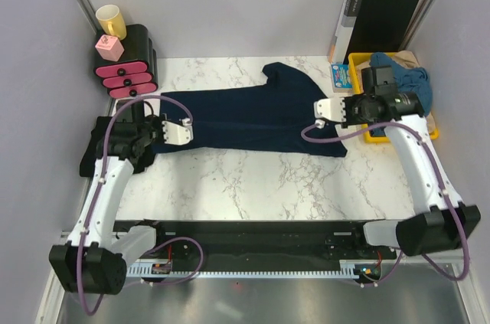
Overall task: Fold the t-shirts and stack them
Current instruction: Flatten out the tshirt
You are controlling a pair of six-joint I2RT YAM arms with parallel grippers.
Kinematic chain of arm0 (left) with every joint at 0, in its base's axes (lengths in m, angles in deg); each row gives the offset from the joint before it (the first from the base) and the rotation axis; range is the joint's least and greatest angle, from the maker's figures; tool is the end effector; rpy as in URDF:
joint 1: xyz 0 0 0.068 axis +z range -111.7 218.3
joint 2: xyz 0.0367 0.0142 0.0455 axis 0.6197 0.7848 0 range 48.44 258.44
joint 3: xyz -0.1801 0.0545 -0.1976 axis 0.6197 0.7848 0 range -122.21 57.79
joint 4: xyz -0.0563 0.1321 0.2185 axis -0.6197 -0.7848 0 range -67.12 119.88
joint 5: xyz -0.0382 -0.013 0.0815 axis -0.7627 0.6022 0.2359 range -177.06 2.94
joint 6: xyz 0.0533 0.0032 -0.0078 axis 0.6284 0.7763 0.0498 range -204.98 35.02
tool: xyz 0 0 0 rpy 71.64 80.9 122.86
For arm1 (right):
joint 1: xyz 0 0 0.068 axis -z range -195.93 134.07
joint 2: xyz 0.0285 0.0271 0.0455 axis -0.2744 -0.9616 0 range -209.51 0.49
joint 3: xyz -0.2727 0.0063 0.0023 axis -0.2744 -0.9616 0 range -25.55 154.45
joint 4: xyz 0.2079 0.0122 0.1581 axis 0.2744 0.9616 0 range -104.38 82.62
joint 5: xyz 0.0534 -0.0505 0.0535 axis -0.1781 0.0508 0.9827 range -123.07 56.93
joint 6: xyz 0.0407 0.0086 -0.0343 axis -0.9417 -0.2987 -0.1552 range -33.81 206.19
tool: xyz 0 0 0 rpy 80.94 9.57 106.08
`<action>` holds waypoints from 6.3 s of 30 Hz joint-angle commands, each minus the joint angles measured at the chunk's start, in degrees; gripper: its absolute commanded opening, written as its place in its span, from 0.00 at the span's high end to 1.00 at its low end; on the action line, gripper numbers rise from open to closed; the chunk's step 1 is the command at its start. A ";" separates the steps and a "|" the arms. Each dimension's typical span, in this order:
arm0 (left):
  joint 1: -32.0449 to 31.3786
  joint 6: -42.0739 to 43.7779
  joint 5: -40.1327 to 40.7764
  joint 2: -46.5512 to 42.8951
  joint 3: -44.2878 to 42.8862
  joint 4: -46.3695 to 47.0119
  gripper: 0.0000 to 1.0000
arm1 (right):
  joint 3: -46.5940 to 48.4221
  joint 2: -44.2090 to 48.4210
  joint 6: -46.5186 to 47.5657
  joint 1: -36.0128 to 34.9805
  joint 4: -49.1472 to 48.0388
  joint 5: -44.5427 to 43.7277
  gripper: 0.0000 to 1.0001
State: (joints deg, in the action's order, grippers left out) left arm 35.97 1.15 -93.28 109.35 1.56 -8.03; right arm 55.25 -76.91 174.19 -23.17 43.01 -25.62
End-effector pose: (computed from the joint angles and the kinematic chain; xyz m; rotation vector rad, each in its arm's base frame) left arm 0.2209 -0.0129 0.3099 1.7073 1.6721 0.6039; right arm 0.2650 0.0383 0.3571 -1.9211 1.6796 -0.4105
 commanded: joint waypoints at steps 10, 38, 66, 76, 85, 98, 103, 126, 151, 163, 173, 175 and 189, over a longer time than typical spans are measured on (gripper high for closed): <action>1.09 4.48 0.67 -12.12 1.82 -16.05 0.98 | 4.10 11.75 -0.03 0.04 19.70 1.80 1.00; 3.56 3.17 -16.02 8.70 -22.42 -23.88 0.98 | 0.59 6.13 5.07 1.01 -13.87 -3.49 1.00; 1.38 -4.47 11.58 37.54 -48.90 75.25 0.98 | 41.56 -34.05 -14.00 -0.05 -100.72 -27.93 1.00; -0.66 -2.46 3.59 12.95 -0.11 65.82 0.98 | 1.95 -5.70 -17.34 1.53 -82.05 -11.10 1.00; -0.40 3.06 -10.48 -20.17 23.16 5.62 0.98 | -11.18 12.10 2.40 3.29 -10.01 7.68 1.00; -0.31 17.15 -1.87 -13.19 9.74 -50.16 0.98 | -3.10 7.27 12.79 4.25 26.29 -1.64 1.00; -0.31 15.22 -4.67 -4.23 4.90 -44.81 0.98 | 0.85 1.30 10.43 4.61 26.11 0.99 1.00; -0.48 7.66 10.61 22.94 -2.48 -25.63 0.98 | -4.51 -17.33 3.84 2.94 -26.95 2.31 1.00; -4.25 5.89 18.27 64.37 -99.47 57.92 0.98 | 55.71 -52.38 2.09 6.54 -107.81 -17.04 1.00; -7.52 2.03 12.89 45.36 -46.71 81.50 0.98 | 7.12 -16.85 -6.88 6.98 -100.07 -9.92 1.00; -4.35 6.23 9.04 36.31 0.82 84.32 0.98 | -32.24 3.65 1.89 6.98 -62.06 3.90 1.00; -3.91 6.77 6.93 31.14 9.77 80.31 0.98 | -33.85 6.90 2.61 7.07 -54.88 4.33 1.00; -2.24 -0.95 -7.94 9.23 -26.19 -22.10 0.98 | 0.57 8.50 0.94 9.18 -11.59 4.60 1.00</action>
State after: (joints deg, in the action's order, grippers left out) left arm 33.26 6.28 -98.44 118.46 -10.96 -3.90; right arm 45.24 -70.14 177.43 -15.24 23.58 -22.19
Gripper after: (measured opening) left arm 0.023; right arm 0.007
